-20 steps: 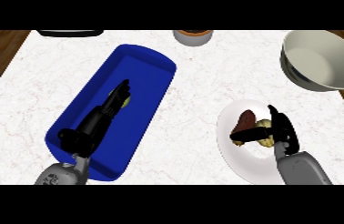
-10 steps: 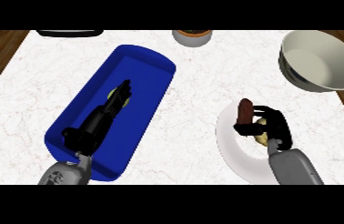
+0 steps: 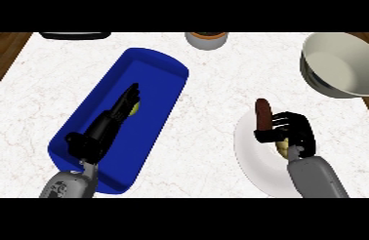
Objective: Pick the sweet potato from the plate and place it in the bowl
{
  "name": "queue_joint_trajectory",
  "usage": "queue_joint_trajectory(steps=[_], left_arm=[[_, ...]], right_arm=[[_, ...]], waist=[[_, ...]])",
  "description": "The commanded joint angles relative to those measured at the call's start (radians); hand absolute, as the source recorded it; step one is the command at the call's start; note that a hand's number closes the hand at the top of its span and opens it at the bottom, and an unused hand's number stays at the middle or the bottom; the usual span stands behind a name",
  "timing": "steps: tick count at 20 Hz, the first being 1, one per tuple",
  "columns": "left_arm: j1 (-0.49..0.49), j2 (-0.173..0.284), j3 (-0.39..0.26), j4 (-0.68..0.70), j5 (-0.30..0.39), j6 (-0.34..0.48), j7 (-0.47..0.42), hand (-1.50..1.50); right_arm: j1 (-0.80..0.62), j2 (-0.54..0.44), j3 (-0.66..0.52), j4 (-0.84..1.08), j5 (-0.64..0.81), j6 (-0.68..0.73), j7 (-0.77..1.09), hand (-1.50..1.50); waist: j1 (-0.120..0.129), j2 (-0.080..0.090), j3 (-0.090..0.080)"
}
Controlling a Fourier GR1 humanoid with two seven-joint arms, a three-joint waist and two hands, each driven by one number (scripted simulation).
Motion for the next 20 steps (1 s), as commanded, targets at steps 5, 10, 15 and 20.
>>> queue_joint_trajectory(steps=[5, 10, 15, 20], left_arm=[[-0.02, -0.016, -0.038, -0.017, 0.003, -0.036, 0.019, 0.0], [-0.048, -0.026, -0.025, -0.005, -0.009, -0.018, 0.015, 0.0], [0.005, -0.028, -0.031, -0.02, -0.034, 0.003, 0.018, 0.0], [0.011, -0.037, -0.04, -0.054, -0.031, 0.004, 0.048, 0.0]], right_arm=[[-0.252, -0.151, 0.162, 0.164, 0.093, 0.308, -0.166, 1.5], [-0.487, -0.22, 0.208, 0.334, 0.223, 0.392, -0.199, 1.5], [-0.627, -0.186, 0.185, 0.403, 0.34, 0.214, -0.206, 1.5], [-0.693, -0.234, 0.079, 0.347, 0.331, 0.064, -0.248, 1.5]], waist=[[0.077, 0.025, 0.01], [0.062, 0.022, 0.01], [0.039, 0.015, 0.01], [0.021, 0.009, 0.011]])
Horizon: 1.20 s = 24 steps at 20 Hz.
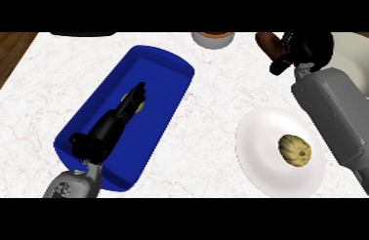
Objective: Pick the sweet potato from the plate and place it in the bowl
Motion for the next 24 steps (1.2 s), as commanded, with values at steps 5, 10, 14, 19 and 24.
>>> queue_joint_trajectory(steps=[5, 10, 14, 19, 24], left_arm=[[-0.026, 0.011, 0.045, -0.008, 0.022, -0.017, 0.043, 0.0], [0.042, 0.014, 0.017, -0.047, -0.008, -0.03, 0.02, 0.0], [0.021, 0.008, 0.041, 0.001, -0.002, -0.037, -0.008, 0.0], [0.017, -0.022, 0.015, 0.007, -0.033, -0.02, -0.018, 0.0], [0.012, -0.028, 0.031, 0.015, -0.032, -0.014, -0.026, 0.0]], right_arm=[[-0.076, -0.019, -0.154, 0.023, -0.007, -0.177, -0.045, 1.5], [-0.124, -0.074, -0.214, 0.251, 0.037, -0.216, -0.136, 1.5], [-0.082, -0.151, -0.227, 0.311, 0.08, -0.275, -0.207, 1.5], [-0.107, -0.208, -0.258, 0.472, 0.13, -0.398, -0.289, 1.5], [-0.114, -0.21, -0.308, 0.603, 0.052, -0.211, -0.355, 1.5]], waist=[[-0.021, -0.004, 0.0], [-0.005, 0.001, 0.0], [-0.011, 0.002, 0.0], [-0.002, 0.006, 0.001], [-0.001, 0.008, 0.001]])
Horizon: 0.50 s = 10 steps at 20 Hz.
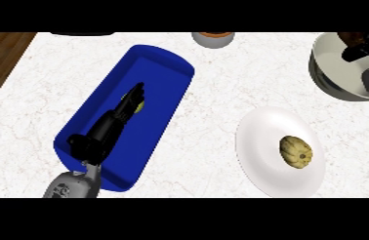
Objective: Pick the sweet potato from the plate and place it in the bowl
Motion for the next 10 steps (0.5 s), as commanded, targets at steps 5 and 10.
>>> queue_joint_trajectory(steps=[5, 10], left_arm=[[0.01, 0.006, 0.002, 0.026, -0.006, -0.019, -0.038, 0.0], [0.041, 0.012, 0.007, -0.01, 0.011, -0.037, -0.043, 0.0]], right_arm=[[-0.008, -0.058, -0.194, 0.167, -0.216, 0.243, -0.157, -1.5], [0.053, -0.078, -0.245, 0.194, -0.251, 0.172, -0.373, -1.5]], waist=[[0.007, 0.009, 0.003], [0.023, 0.011, 0.003]])
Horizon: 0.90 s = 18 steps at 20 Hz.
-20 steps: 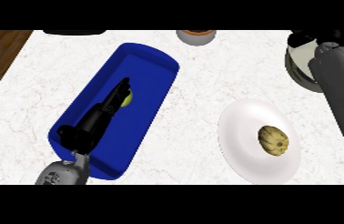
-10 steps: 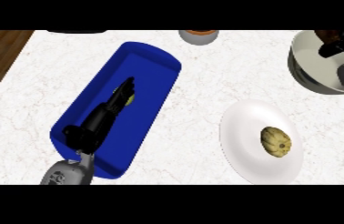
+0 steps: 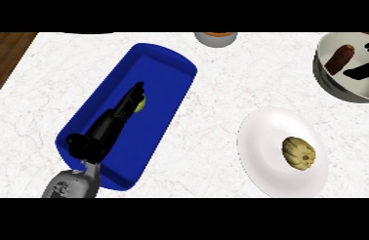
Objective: Pick the sweet potato from the plate and place it in the bowl
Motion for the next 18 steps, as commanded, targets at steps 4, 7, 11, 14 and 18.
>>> queue_joint_trajectory(steps=[4, 7, 11, 14, 18], left_arm=[[-0.072, -0.007, 0.035, 0.095, -0.001, -0.01, -0.032, 0.0], [-0.026, -0.024, 0.0, 0.03, -0.014, 0.008, -0.002, 0.0], [-0.041, 0.017, 0.045, 0.007, 0.026, -0.024, 0.043, 0.0], [-0.032, -0.04, 0.013, 0.05, -0.016, 0.024, 0.013, 0.0], [0.049, 0.01, 0.029, -0.026, 0.003, -0.012, 0.0, 0.0]], right_arm=[[-0.021, -0.01, -0.089, 0.019, -0.068, -0.093, -0.134, -1.5], [0.015, -0.046, -0.168, 0.01, -0.137, -0.173, -0.205, -1.5], [0.001, -0.077, -0.26, 0.001, -0.216, -0.236, -0.191, -1.5], [0.038, -0.092, -0.321, -0.003, -0.28, -0.231, -0.233, -1.5], [0.144, -0.19, -0.413, -0.001, -0.369, -0.171, -0.32, -1.5]], waist=[[-0.005, 0.001, -0.001], [0.001, 0.0, 0.001], [-0.006, -0.004, 0.0], [-0.024, -0.008, -0.001], [-0.03, -0.014, -0.001]])
